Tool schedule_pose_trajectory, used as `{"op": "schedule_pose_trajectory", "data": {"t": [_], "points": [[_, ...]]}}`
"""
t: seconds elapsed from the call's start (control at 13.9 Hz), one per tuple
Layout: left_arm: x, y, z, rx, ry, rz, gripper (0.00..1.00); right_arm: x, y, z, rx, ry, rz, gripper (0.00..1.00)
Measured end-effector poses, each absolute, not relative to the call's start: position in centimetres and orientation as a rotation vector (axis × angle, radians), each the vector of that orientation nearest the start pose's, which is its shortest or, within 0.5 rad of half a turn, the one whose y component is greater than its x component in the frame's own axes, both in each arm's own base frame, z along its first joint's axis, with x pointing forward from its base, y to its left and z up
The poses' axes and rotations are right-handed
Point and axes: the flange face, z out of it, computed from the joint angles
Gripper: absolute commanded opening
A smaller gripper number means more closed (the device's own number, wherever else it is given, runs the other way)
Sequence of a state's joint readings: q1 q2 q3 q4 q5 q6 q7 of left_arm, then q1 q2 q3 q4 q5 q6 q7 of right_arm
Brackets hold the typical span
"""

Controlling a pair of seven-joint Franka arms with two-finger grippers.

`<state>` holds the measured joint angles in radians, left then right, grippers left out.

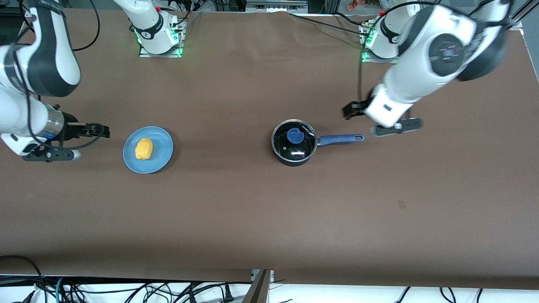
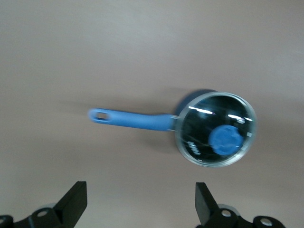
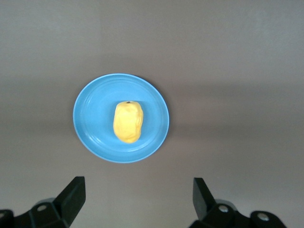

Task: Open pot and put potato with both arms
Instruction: 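Move the left gripper to the lid knob while the right gripper reaches the potato, then grasp the blue lid knob with the left gripper while the right gripper grasps the potato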

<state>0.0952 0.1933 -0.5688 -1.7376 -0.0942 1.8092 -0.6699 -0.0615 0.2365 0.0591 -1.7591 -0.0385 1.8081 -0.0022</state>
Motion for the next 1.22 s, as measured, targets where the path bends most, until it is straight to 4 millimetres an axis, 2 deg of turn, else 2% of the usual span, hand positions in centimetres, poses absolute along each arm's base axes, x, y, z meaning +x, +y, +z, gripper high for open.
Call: {"op": "schedule_pose_trajectory", "data": {"t": [0.22, 0.36, 0.5, 0.65, 0.93, 1.22], "points": [[52.6, -32.9, 44.1, -3.239, -0.467, 0.303, 1.00, 60.3, -0.5, 36.1, -3.153, -0.016, 0.203, 1.00], [52.2, -35.6, 41.7, -3.222, -0.497, 0.273, 1.00, 59.5, -0.3, 31.0, -3.152, 0.006, 0.126, 1.00], [52.1, -37.4, 38.9, -3.200, -0.512, 0.229, 1.00, 58.2, -0.2, 27.3, -3.149, 0.085, 0.119, 1.00], [52.6, -38.1, 35.9, -3.179, -0.529, 0.195, 1.00, 57.8, 0.1, 25.9, -3.145, 0.175, 0.128, 1.00], [52.8, -39.4, 31.1, -3.167, -0.565, 0.195, 1.00, 58.0, 1.6, 25.0, -3.135, 0.242, 0.094, 1.00], [51.7, -41.3, 29.5, -3.165, -0.590, 0.203, 1.00, 57.3, 2.1, 21.7, -3.123, 0.243, 0.040, 1.00]]}}
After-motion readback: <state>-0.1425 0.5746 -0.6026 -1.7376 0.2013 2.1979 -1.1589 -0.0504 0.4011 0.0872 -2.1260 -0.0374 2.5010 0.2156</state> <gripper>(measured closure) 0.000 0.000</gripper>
